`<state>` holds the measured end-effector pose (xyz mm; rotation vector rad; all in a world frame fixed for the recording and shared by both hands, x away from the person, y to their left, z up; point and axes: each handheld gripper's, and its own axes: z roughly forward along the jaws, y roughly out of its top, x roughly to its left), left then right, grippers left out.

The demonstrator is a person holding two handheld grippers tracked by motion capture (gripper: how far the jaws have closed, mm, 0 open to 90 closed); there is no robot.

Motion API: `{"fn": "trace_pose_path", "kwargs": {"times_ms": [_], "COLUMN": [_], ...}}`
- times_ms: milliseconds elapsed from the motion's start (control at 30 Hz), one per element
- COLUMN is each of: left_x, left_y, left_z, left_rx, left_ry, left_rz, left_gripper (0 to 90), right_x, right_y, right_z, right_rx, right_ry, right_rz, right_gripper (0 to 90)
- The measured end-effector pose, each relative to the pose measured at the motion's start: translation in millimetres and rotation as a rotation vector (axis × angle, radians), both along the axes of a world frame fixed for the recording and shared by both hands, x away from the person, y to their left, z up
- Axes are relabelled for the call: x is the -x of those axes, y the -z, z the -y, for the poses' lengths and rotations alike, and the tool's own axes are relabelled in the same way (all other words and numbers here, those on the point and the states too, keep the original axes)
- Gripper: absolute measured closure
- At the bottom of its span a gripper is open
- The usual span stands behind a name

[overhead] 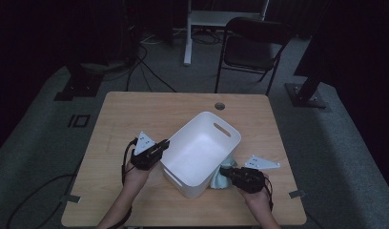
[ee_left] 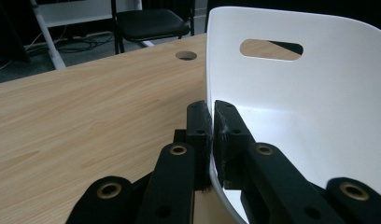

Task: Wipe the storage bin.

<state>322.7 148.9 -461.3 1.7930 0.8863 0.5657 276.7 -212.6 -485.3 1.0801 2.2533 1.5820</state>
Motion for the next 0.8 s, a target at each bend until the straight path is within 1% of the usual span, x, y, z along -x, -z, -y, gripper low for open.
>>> {"fn": "trace_pose_path", "kwargs": {"times_ms": [233,567,800], "left_x": [-0.3,-0.4,-0.2], "left_y": [0.0,0.0,0.0], "left_z": [0.5,1.2,1.7], "left_rx": [0.001,0.000,0.001], "left_ry": [0.000,-0.001,-0.007], "left_rz": [0.000,-0.001,0.000], "left_gripper": [85.8,85.6,85.5], "right_x": [-6.3,-16.0,-21.6], "right_y": [13.4,32.4,43.3], "right_z": [3.0,5.9,6.3], "right_rx": [0.005,0.037,0.069], "right_ry": [0.013,0.025,0.041], "right_rz": [-0.040,-0.101,-0.127], "right_gripper": [80.4,80.4,80.4]}}
